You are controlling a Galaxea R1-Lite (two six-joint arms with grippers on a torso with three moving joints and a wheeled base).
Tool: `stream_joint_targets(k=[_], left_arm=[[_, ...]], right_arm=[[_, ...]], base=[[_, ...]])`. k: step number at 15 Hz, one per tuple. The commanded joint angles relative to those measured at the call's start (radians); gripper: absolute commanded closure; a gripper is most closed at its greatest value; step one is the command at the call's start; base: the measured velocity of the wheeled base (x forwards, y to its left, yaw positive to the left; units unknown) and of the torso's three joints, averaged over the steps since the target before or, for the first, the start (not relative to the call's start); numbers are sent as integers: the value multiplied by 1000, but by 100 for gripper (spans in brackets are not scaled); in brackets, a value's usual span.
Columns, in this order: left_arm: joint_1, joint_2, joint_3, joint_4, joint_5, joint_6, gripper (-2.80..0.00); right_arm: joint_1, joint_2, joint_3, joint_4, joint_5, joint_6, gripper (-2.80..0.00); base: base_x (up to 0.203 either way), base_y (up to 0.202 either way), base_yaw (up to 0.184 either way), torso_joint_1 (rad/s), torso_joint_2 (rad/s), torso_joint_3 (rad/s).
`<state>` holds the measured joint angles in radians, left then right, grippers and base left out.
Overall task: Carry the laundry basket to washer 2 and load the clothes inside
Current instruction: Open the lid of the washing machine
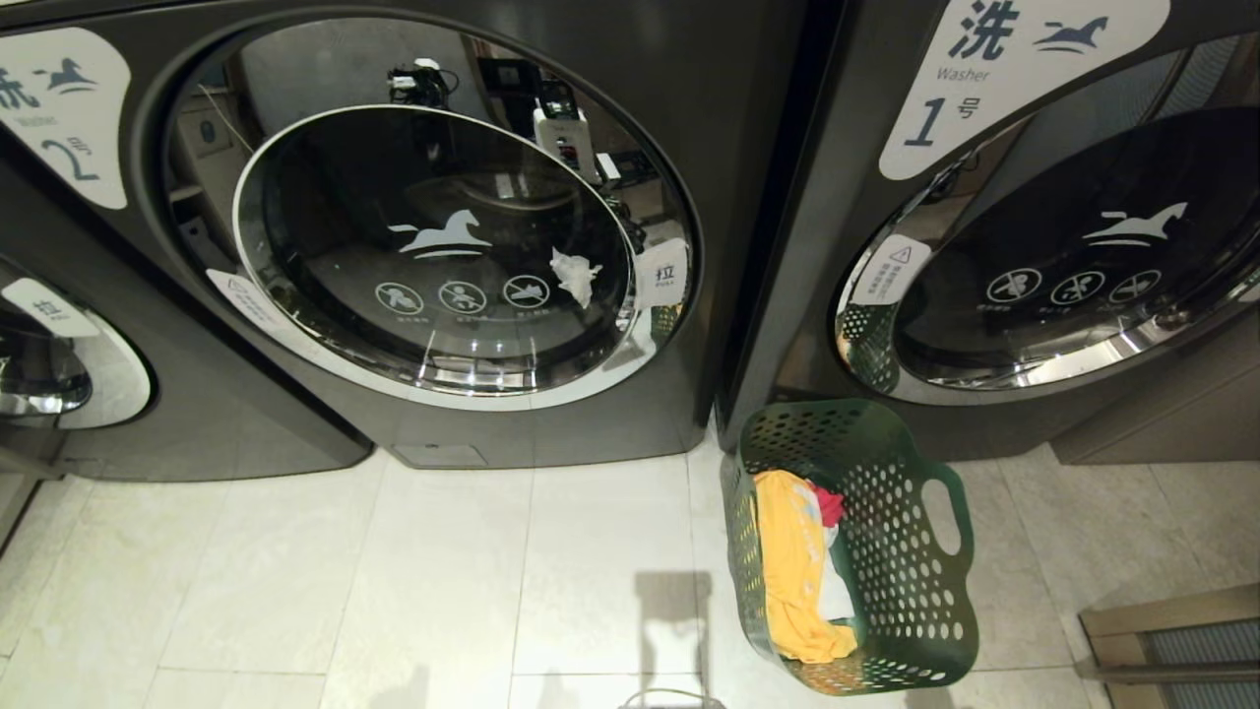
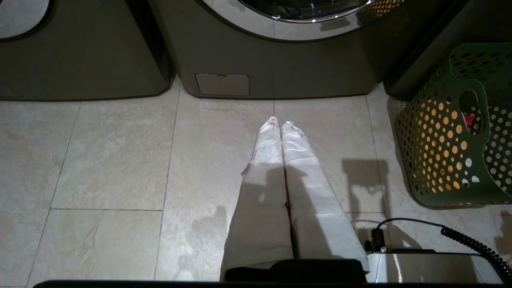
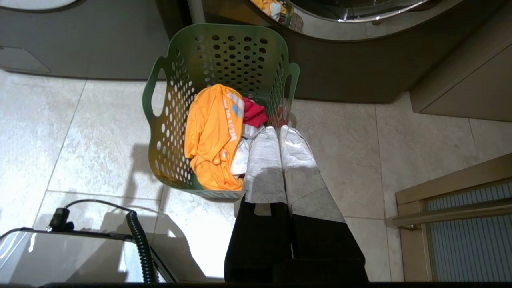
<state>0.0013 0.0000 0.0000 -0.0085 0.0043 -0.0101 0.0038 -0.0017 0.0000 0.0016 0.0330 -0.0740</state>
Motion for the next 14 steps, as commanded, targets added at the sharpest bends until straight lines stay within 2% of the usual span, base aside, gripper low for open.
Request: stream_joint_targets(k=[1, 14], left_arm=[[0, 2, 0, -1, 0, -1, 0], [0, 2, 0, -1, 0, -1, 0]], right_arm=[[1, 2, 2, 0, -1, 0, 0], [2, 2, 0, -2, -24, 36, 0]], base=[[0, 0, 0, 3, -2, 203], [0, 0, 0, 4, 1, 201]])
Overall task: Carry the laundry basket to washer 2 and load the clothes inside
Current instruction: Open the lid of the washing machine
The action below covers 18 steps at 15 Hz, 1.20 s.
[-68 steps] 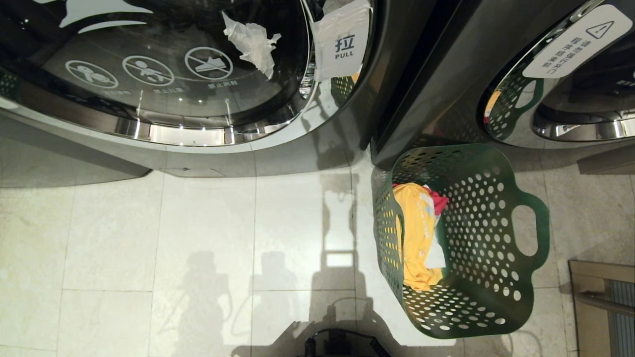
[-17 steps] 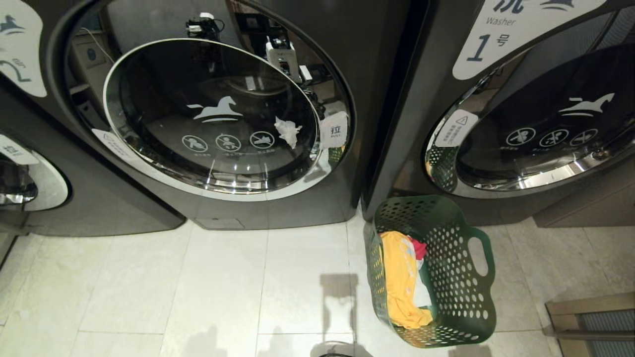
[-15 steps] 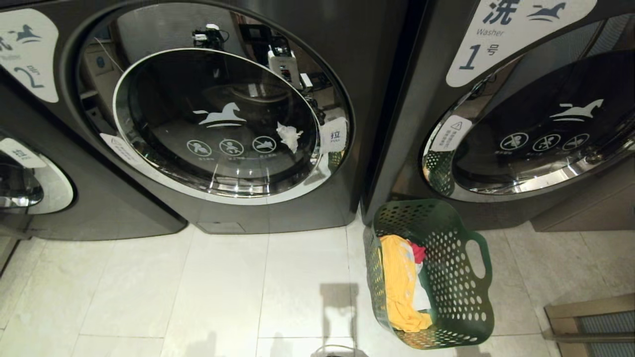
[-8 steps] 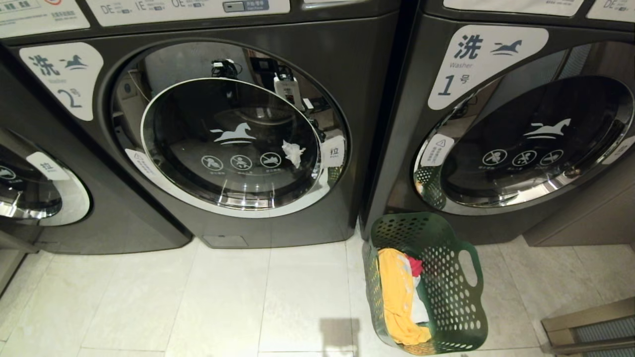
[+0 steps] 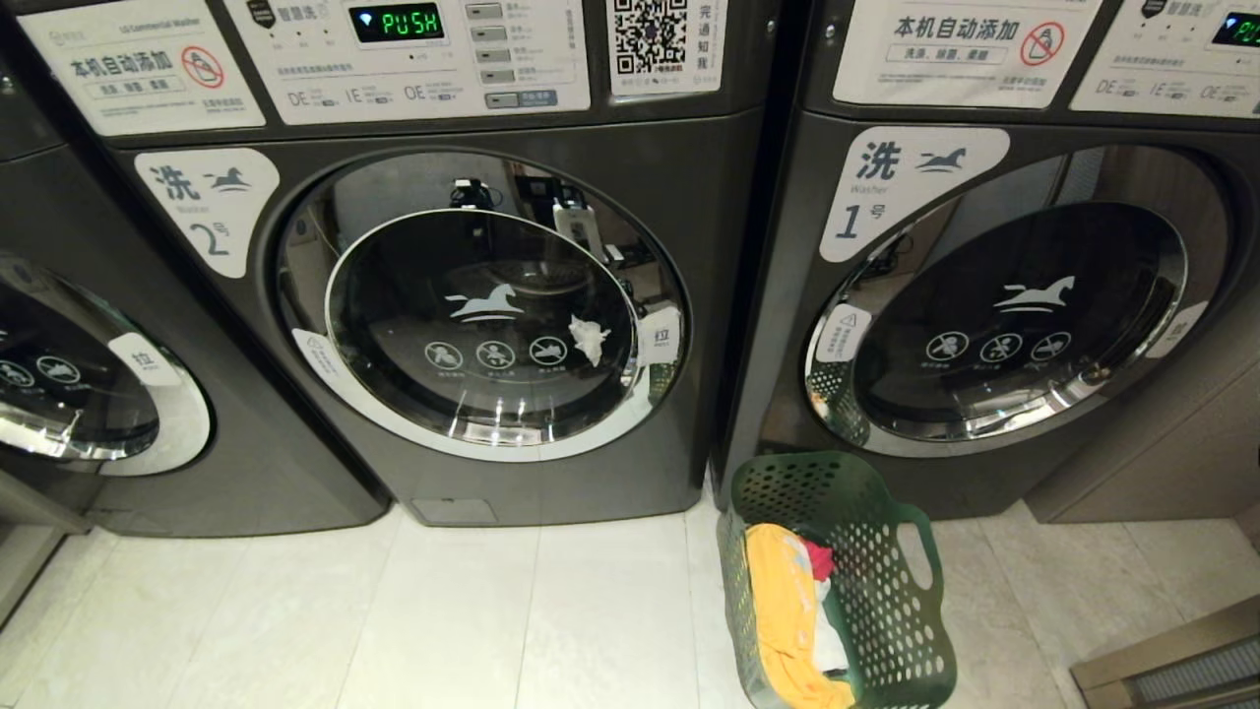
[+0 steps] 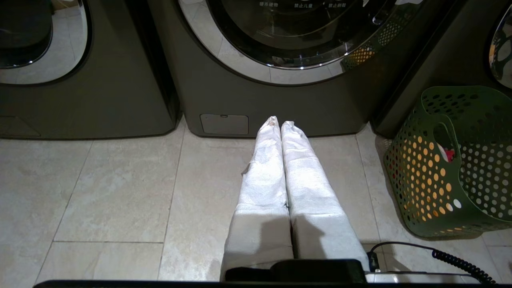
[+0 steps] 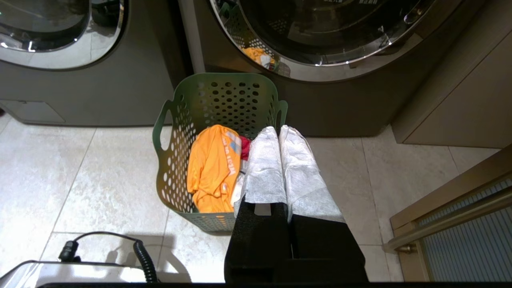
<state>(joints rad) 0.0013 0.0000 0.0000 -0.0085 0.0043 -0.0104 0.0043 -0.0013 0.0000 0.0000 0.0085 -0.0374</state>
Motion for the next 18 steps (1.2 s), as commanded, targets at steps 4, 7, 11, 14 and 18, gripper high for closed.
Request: stream_joint_targets(k=[4, 7, 11, 14, 18], left_arm=[[0, 2, 0, -1, 0, 0, 0], [0, 2, 0, -1, 0, 0, 0], [0, 2, 0, -1, 0, 1, 0], [0, 2, 0, -1, 0, 0, 0], [0, 2, 0, -1, 0, 0, 0]], right_arm=[[0, 1, 1, 0, 1, -1, 0], [0, 1, 2, 0, 1, -6, 0], [0, 1, 2, 0, 0, 1, 0], [0, 1, 2, 0, -1, 0, 0], [2, 1, 2, 0, -1, 2, 0]], base=[[0, 0, 0, 1, 3, 203], [0, 0, 0, -2, 1, 205], [0, 0, 0, 2, 2, 155], [0, 0, 0, 1, -2, 24], [0, 0, 0, 0, 0, 0]])
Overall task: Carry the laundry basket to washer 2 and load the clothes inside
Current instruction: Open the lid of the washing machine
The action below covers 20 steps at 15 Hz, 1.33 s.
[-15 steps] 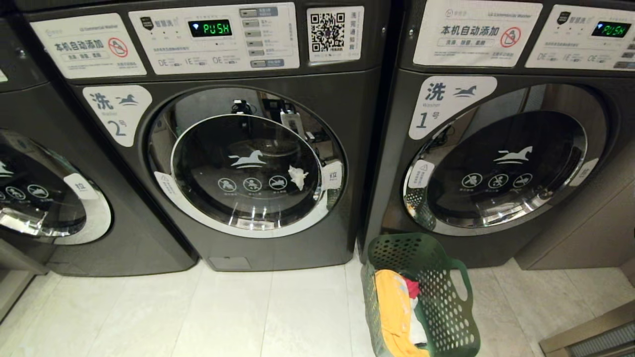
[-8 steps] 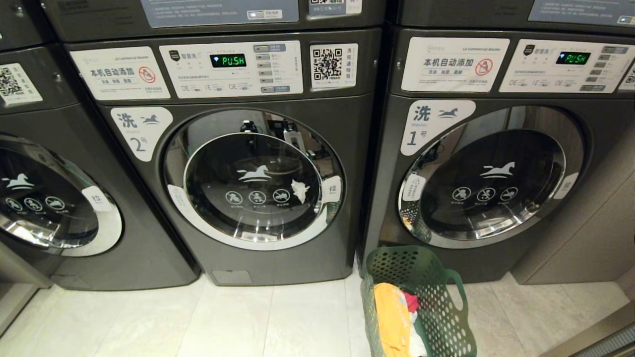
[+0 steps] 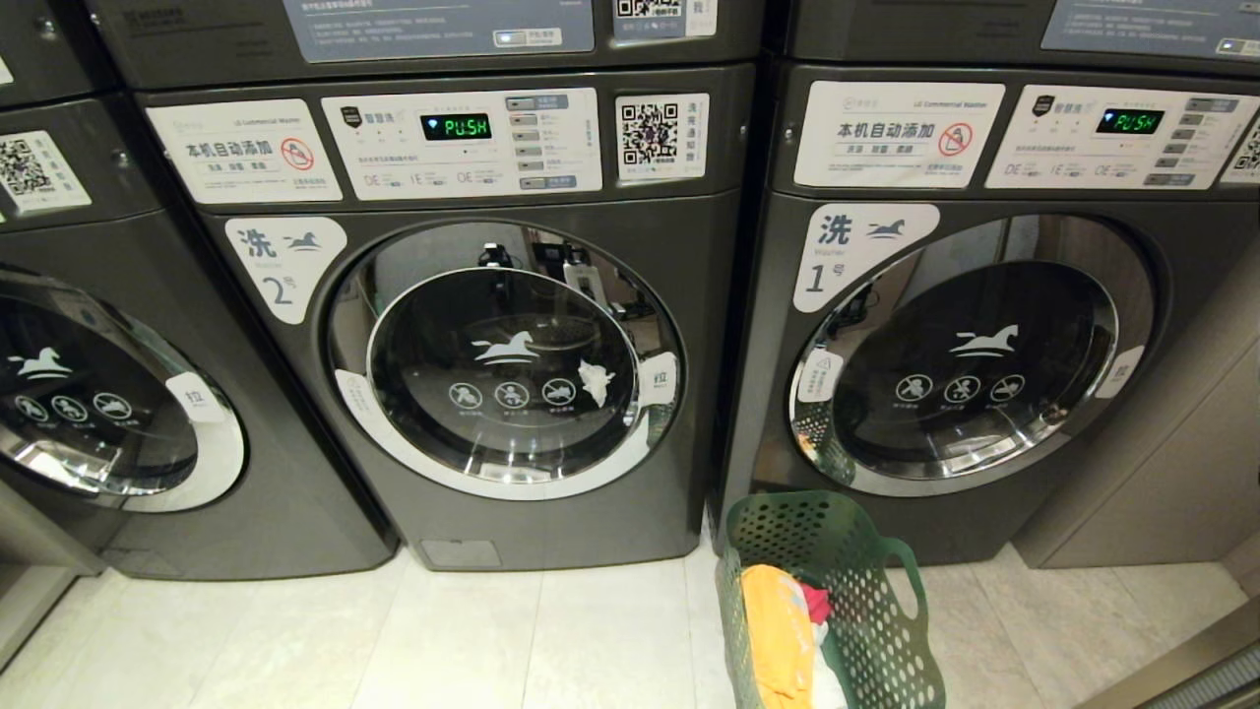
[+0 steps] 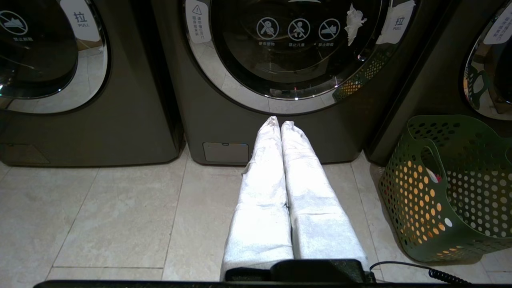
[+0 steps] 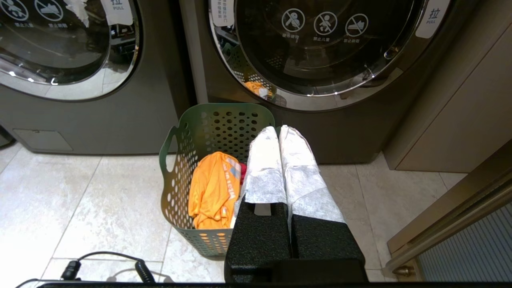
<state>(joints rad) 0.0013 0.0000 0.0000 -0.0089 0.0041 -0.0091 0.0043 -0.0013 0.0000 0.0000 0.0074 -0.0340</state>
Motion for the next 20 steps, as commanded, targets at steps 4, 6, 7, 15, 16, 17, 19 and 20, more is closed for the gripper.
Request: stream_joint_targets(k=[4, 6, 7, 15, 16, 17, 19, 20], left_arm=[[0, 2, 0, 0, 1, 0, 0], [0, 2, 0, 0, 1, -2, 0], [0, 2, 0, 0, 1, 0, 0], [0, 2, 0, 0, 1, 0, 0], [0, 2, 0, 0, 1, 0, 0], [0, 2, 0, 0, 1, 0, 0], [0, 2, 0, 0, 1, 0, 0], [0, 2, 0, 0, 1, 0, 0]], right_arm=[[0, 1, 2, 0, 0, 2, 0], [0, 1, 2, 0, 0, 3, 0], [0, 1, 2, 0, 0, 3, 0], [2, 1, 2, 0, -1, 5, 0], [0, 1, 2, 0, -1, 5, 0], [2, 1, 2, 0, 0, 4, 0], [1, 1, 2, 0, 0, 3, 0], [0, 1, 2, 0, 0, 3, 0]], base=[[0, 0, 0, 0, 0, 0], [0, 0, 0, 0, 0, 0], [0, 0, 0, 0, 0, 0], [0, -122, -2, 1, 1, 3], [0, -192, 0, 2, 2, 7], [0, -199, 2, 7, 6, 7], [0, -193, 0, 0, 3, 1], [0, -191, 0, 2, -2, 2]])
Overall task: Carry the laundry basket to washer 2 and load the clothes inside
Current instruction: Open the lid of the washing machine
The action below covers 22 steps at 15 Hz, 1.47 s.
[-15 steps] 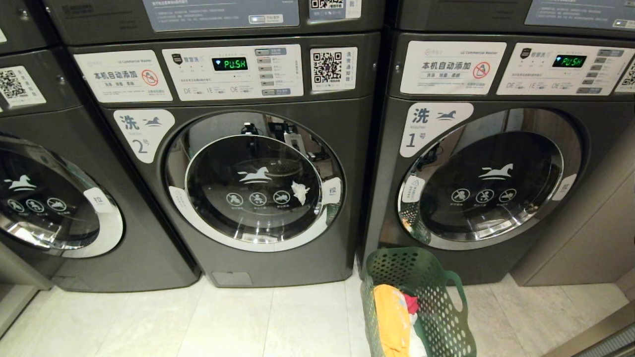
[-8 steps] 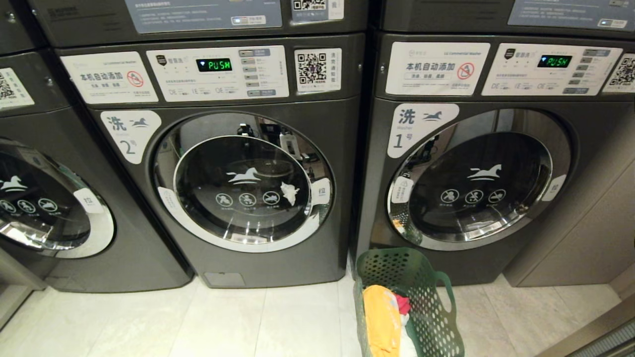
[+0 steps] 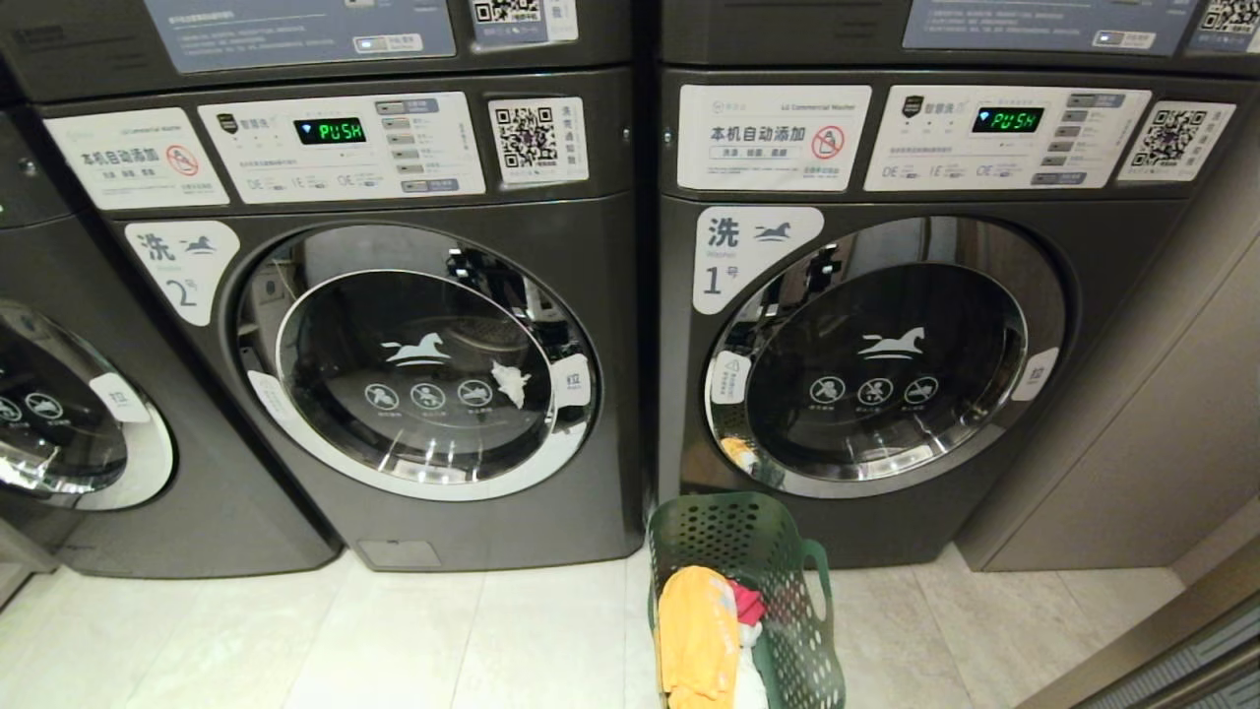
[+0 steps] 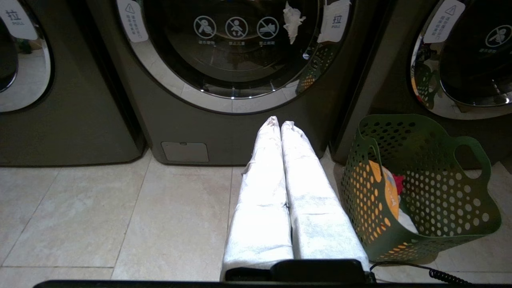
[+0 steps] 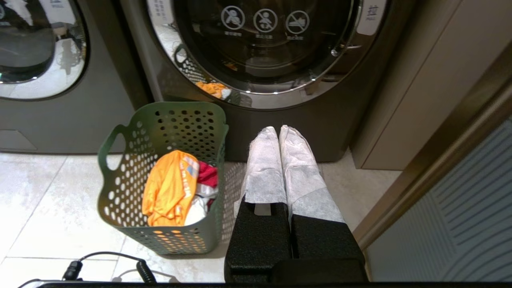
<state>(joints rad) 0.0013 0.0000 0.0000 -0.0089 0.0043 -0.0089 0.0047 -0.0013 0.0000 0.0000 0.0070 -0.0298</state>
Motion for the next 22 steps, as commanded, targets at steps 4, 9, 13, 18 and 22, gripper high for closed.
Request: stream_joint_targets(k=[4, 9, 13, 18, 22], left_arm=[[0, 2, 0, 0, 0, 0, 0], [0, 2, 0, 0, 0, 0, 0], [0, 2, 0, 0, 0, 0, 0], [0, 2, 0, 0, 0, 0, 0], [0, 2, 0, 0, 0, -1, 0]], right_arm=[[0, 1, 2, 0, 2, -1, 0], [0, 1, 2, 0, 1, -1, 0], [0, 1, 2, 0, 1, 4, 0], [0, 1, 2, 0, 1, 5, 0], [1, 1, 2, 0, 1, 14, 0]], base=[[0, -196, 1, 3, 3, 4], [0, -192, 2, 0, 4, 2], [0, -85, 1, 2, 1, 2], [0, 0, 0, 0, 0, 0], [0, 0, 0, 0, 0, 0]])
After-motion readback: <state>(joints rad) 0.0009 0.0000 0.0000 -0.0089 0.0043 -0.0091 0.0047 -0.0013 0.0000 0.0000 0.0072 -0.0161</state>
